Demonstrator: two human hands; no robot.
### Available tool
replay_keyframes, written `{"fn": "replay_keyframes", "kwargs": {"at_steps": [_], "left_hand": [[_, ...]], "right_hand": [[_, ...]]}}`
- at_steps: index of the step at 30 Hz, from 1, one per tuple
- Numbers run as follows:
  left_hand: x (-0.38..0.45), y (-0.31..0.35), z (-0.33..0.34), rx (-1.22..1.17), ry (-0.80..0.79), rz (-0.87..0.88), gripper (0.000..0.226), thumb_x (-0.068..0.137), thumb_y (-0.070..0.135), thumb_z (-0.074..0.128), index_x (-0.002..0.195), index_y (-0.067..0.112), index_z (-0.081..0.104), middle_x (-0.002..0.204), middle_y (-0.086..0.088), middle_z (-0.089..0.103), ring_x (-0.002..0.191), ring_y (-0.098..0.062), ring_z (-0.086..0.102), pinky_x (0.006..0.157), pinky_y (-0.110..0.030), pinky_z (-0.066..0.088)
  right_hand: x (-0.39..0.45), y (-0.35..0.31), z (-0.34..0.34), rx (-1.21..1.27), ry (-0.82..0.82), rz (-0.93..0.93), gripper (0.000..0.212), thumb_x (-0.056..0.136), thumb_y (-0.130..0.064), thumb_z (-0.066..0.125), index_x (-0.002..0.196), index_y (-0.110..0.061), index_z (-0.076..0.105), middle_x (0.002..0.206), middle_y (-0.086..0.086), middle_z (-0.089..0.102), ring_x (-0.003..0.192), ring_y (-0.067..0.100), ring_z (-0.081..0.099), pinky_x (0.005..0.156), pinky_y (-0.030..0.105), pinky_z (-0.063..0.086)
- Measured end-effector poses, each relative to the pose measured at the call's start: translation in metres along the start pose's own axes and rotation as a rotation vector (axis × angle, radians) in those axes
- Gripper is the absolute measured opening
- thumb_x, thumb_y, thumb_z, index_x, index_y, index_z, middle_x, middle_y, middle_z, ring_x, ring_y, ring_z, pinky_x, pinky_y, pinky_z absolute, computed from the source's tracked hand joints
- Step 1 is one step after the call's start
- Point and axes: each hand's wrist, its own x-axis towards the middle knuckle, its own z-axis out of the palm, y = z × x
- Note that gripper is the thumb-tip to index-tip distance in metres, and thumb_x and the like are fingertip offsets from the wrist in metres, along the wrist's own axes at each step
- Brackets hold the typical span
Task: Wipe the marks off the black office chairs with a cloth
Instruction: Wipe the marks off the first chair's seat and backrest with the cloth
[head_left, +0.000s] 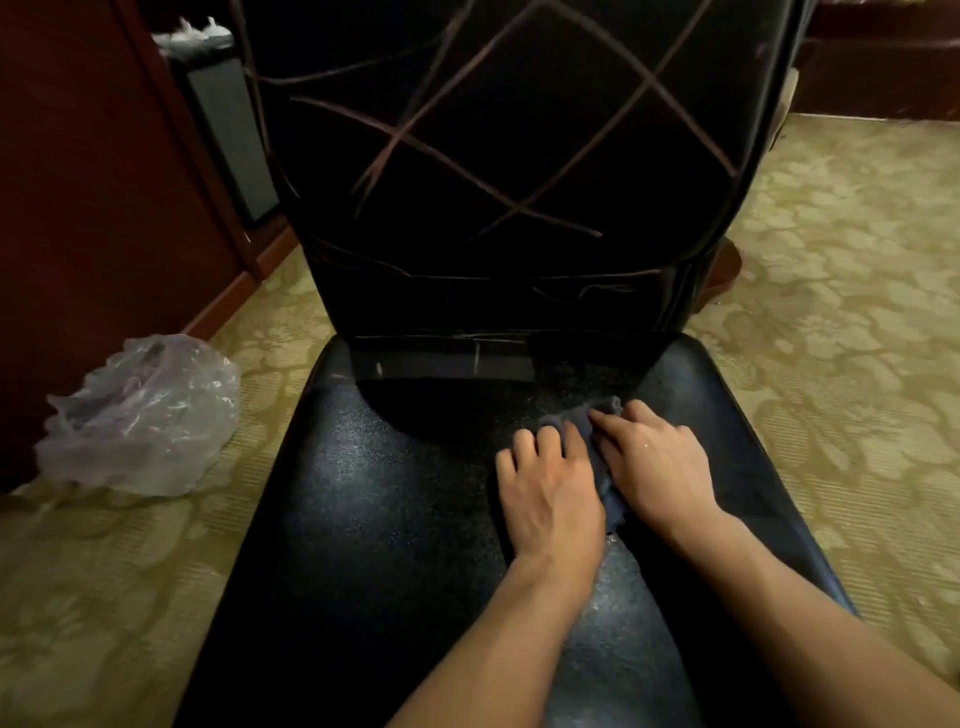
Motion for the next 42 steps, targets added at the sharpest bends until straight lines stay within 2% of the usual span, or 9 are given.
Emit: {"fn": "replay_keyframes", "kwargs": {"at_steps": [3, 6, 10, 15, 21, 28, 34, 38, 42], "left_hand": [[0.009, -0.012, -0.014, -0.030, -0.010, -0.010, 0.064, 0.081, 0.030, 0.017, 0.116, 0.017, 0.069, 0.099, -0.006, 0.067, 0.096, -0.029, 0.059, 0.079, -0.041, 0.044], [0.029, -0.042, -0.020, 0.011, -0.024, -0.041, 0.043, 0.098, 0.024, 0.032, 0.134, 0.022, 0.055, 0.124, -0.005, 0.058, 0.117, -0.029, 0.048, 0.094, -0.042, 0.036], [0.054, -0.084, -0.023, 0.026, -0.009, -0.088, 0.042, 0.101, 0.024, 0.039, 0.142, 0.026, 0.049, 0.131, -0.003, 0.054, 0.123, -0.027, 0.043, 0.101, -0.039, 0.032], [0.100, -0.125, -0.024, 0.085, 0.049, 0.005, 0.038, 0.101, 0.027, 0.040, 0.137, 0.028, 0.054, 0.124, 0.001, 0.057, 0.121, -0.024, 0.046, 0.098, -0.037, 0.034], [0.158, -0.135, -0.023, 0.046, -0.001, -0.080, 0.033, 0.097, 0.026, 0.053, 0.128, 0.028, 0.064, 0.129, -0.003, 0.058, 0.124, -0.026, 0.048, 0.101, -0.040, 0.035], [0.117, -0.142, -0.028, 0.078, 0.002, -0.043, 0.037, 0.099, 0.028, 0.048, 0.133, 0.028, 0.059, 0.131, -0.001, 0.057, 0.125, -0.025, 0.046, 0.101, -0.038, 0.033], [0.046, -0.156, -0.041, 0.127, -0.057, -0.044, 0.041, 0.100, 0.029, 0.044, 0.140, 0.031, 0.052, 0.132, -0.001, 0.055, 0.122, -0.025, 0.046, 0.099, -0.038, 0.032], [0.017, -0.166, -0.046, 0.162, -0.038, -0.002, 0.043, 0.101, 0.032, 0.041, 0.143, 0.032, 0.047, 0.127, 0.000, 0.056, 0.119, -0.024, 0.047, 0.095, -0.037, 0.033], [0.024, -0.180, -0.043, 0.109, 0.019, -0.007, 0.043, 0.101, 0.032, 0.042, 0.143, 0.033, 0.048, 0.124, 0.001, 0.057, 0.117, -0.023, 0.047, 0.094, -0.036, 0.032]], "right_hand": [[0.014, -0.011, -0.007, 0.072, -0.068, -0.011, 0.027, 0.099, -0.032, 0.045, 0.118, -0.027, 0.064, 0.105, 0.002, 0.055, 0.093, 0.028, 0.064, 0.067, 0.036, 0.041], [0.029, -0.036, -0.011, 0.160, -0.081, -0.041, 0.025, 0.099, -0.031, 0.045, 0.111, -0.024, 0.065, 0.108, 0.003, 0.054, 0.096, 0.030, 0.064, 0.069, 0.038, 0.045], [0.053, -0.070, -0.003, 0.199, -0.101, -0.082, 0.021, 0.098, -0.027, 0.046, 0.103, -0.020, 0.065, 0.107, 0.004, 0.054, 0.095, 0.033, 0.064, 0.065, 0.036, 0.040], [0.104, -0.097, 0.013, 0.140, -0.037, -0.108, 0.025, 0.097, -0.025, 0.046, 0.107, -0.019, 0.068, 0.109, 0.005, 0.058, 0.096, 0.032, 0.065, 0.070, 0.037, 0.043], [0.158, -0.109, 0.027, 0.116, -0.091, -0.033, 0.031, 0.097, -0.026, 0.045, 0.116, -0.015, 0.066, 0.121, 0.011, 0.055, 0.110, 0.037, 0.057, 0.086, 0.043, 0.043], [0.111, -0.124, 0.025, 0.051, -0.066, 0.001, 0.031, 0.099, -0.026, 0.042, 0.120, -0.016, 0.063, 0.125, 0.011, 0.054, 0.115, 0.034, 0.048, 0.089, 0.042, 0.038], [0.050, -0.147, 0.002, 0.094, -0.102, -0.071, 0.032, 0.098, -0.029, 0.043, 0.115, -0.017, 0.066, 0.119, 0.009, 0.060, 0.109, 0.032, 0.057, 0.081, 0.038, 0.041], [0.027, -0.154, -0.010, 0.074, -0.128, -0.138, 0.027, 0.097, -0.028, 0.043, 0.108, -0.017, 0.066, 0.114, 0.007, 0.061, 0.104, 0.032, 0.062, 0.072, 0.037, 0.028], [0.041, -0.159, -0.007, 0.069, -0.103, -0.161, 0.027, 0.098, -0.027, 0.043, 0.106, -0.016, 0.065, 0.112, 0.007, 0.061, 0.103, 0.032, 0.062, 0.071, 0.036, 0.027]]}}
